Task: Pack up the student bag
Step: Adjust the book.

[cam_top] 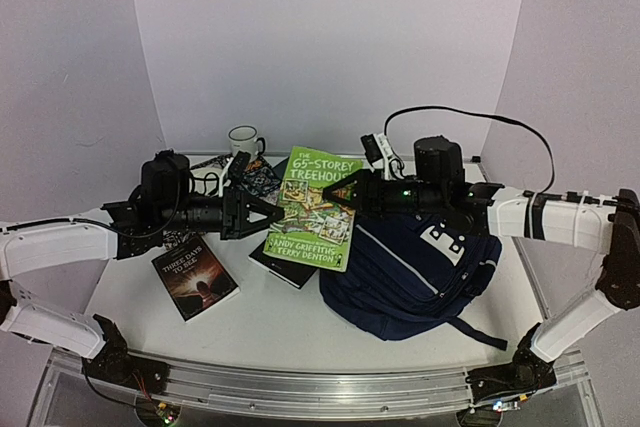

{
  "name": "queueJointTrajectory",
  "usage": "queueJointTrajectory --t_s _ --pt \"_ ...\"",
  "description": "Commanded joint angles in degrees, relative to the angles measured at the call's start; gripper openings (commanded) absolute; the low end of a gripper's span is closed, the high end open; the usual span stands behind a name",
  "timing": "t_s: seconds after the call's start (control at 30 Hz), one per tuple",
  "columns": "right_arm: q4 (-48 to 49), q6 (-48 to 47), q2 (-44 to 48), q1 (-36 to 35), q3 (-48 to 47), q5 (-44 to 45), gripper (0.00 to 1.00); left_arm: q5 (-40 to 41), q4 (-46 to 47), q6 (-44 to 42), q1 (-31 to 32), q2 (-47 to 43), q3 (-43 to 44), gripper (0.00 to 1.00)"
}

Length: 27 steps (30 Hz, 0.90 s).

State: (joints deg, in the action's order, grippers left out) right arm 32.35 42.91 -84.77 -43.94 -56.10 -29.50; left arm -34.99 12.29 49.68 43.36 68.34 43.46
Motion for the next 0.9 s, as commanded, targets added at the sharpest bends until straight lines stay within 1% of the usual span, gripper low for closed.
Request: queueJointTrajectory --t_s 0.0,0.13,0.37,0.43,0.57,0.6,0.67,0.7,0.8,0.87 --pt "6.4 2.2 0.6 0.1 -1.0 -4.9 0.66 -1.7 10.1 -1.0 0.3 -1.1 0.5 0.0" --pt "7.8 3.1 1.4 0.2 -0.8 -6.4 0.56 -0.5 10.2 -1.7 0.2 -0.7 -0.9 0.0" --pt "9.6 5.0 2.3 0.4 -0.2 -7.3 0.47 -0.4 10.2 -1.8 -1.9 1.6 -3.3 0.0" --pt "9.9 5.3 2.5 0.4 0.0 -7.1 0.41 -0.4 10.2 -2.0 -2.0 2.5 -3.3 0.0" --pt "9.9 5.7 2.3 0.5 0.2 -6.0 0.25 -0.2 10.2 -2.0 -2.0 4.4 -2.7 0.01" --pt "9.9 5.8 2.3 0.5 0.3 -5.7 0.21 0.2 10.1 -1.9 -2.0 4.6 -2.7 0.04" --pt "10.0 5.9 2.3 0.6 0.4 -4.8 0.13 1.3 10.1 -1.7 -2.0 4.8 -2.9 0.16" --pt "10.0 6.0 2.4 0.6 0.4 -4.2 0.1 2.0 10.1 -1.5 -2.0 4.8 -3.1 0.24" --pt "10.0 6.4 2.7 0.6 0.4 -1.6 0.06 4.9 10.1 -0.1 -2.0 4.1 -4.3 0.53" --pt "10.0 6.9 2.9 0.7 0.7 0.7 0.03 6.4 10.1 1.3 -1.9 3.8 -5.3 0.67"
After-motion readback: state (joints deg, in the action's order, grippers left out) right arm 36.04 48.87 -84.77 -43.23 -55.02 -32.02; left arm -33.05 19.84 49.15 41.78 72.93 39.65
